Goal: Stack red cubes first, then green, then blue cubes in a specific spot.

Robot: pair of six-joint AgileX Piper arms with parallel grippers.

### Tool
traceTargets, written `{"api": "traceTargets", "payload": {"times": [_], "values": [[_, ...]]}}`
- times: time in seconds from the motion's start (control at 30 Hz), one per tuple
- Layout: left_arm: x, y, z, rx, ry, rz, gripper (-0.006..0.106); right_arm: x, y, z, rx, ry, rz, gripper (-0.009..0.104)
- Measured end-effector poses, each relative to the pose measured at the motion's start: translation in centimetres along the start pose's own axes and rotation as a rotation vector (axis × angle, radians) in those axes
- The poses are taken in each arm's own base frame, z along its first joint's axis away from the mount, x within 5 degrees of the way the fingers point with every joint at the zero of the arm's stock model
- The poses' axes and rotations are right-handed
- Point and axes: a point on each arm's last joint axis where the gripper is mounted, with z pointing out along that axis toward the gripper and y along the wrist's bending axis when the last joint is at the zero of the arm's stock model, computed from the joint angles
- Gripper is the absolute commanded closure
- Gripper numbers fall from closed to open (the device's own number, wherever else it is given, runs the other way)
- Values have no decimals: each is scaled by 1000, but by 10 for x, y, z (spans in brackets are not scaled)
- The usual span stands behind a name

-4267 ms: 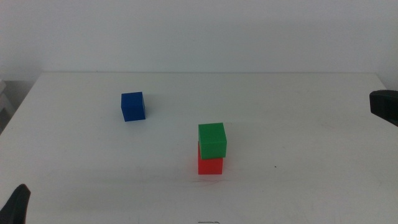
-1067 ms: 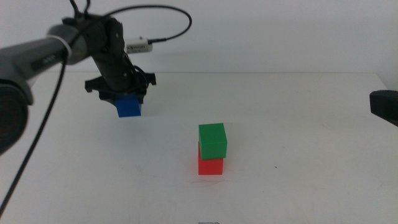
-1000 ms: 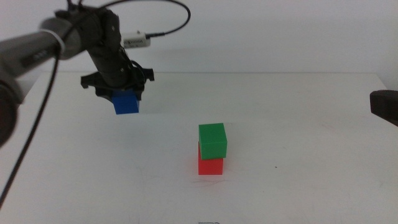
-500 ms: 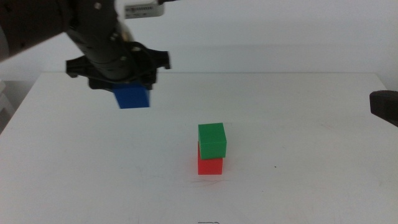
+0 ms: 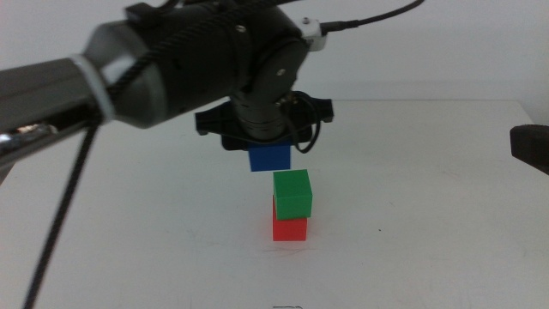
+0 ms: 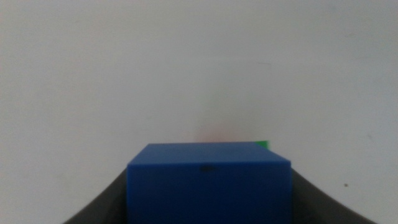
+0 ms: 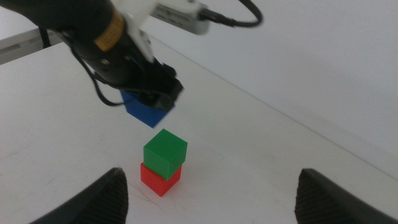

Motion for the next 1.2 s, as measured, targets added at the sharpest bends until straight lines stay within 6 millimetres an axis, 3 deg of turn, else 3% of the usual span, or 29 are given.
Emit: {"api": "traceTargets", "payload": {"times": [0.27,0.53,1.2], "values": [[1,-19,25,3,35,7,89,0,0,0,0,0,1,21],[7,-25,44,0,63,13,89,0,0,0,-1,1,1,21],[11,-28,54,0,91,7,89,0,0,0,-1,1,1,21]]}}
